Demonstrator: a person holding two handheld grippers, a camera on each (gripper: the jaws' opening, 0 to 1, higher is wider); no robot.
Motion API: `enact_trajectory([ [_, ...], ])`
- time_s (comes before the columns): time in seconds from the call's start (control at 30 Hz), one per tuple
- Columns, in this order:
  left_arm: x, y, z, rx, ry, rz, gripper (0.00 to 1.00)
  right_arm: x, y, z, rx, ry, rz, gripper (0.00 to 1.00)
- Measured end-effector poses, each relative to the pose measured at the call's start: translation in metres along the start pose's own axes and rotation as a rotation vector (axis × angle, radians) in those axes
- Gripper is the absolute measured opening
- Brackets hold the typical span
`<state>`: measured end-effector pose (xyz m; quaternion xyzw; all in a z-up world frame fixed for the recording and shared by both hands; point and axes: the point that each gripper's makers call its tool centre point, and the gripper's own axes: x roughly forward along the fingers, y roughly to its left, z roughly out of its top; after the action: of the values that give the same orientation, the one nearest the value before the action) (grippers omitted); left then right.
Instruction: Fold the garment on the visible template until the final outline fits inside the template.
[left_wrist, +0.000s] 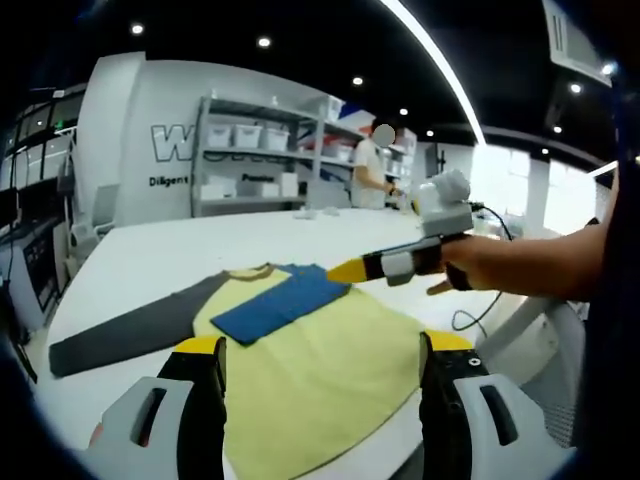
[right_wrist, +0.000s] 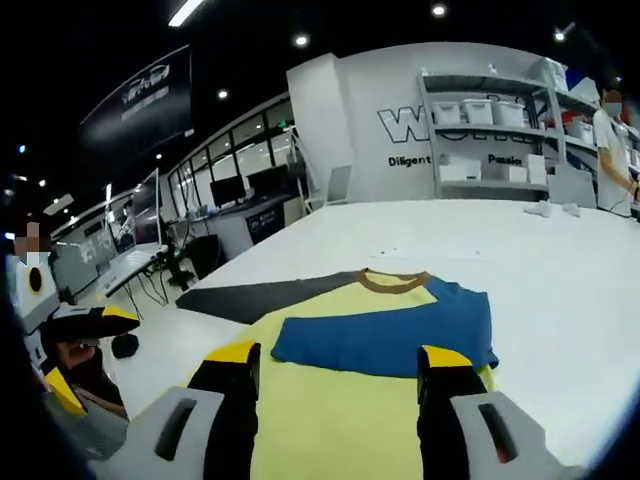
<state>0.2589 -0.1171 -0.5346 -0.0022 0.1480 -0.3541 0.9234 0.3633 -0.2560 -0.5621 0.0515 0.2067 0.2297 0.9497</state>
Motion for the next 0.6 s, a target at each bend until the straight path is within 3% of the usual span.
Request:
enact_trajectory([
  [0.2,0.0,0.0,-0.001,-0.002,0.006,-0.004,0.74,-0.031,-0.005,0.005,0.013,-0.044,-0.025,0.63],
  [0.4,0.002,-0.004,-0.004,0.008,0.019,-0.016,0.74,-0.058,-0.014,-0.004,0.017,-0.048,-0.059,0.62],
  [0.6,0.003,-0.006,-0.005,0.011,0.027,-0.022,0.74,-0.075,-0.007,-0.009,0.02,-0.059,-0.065,0.62],
])
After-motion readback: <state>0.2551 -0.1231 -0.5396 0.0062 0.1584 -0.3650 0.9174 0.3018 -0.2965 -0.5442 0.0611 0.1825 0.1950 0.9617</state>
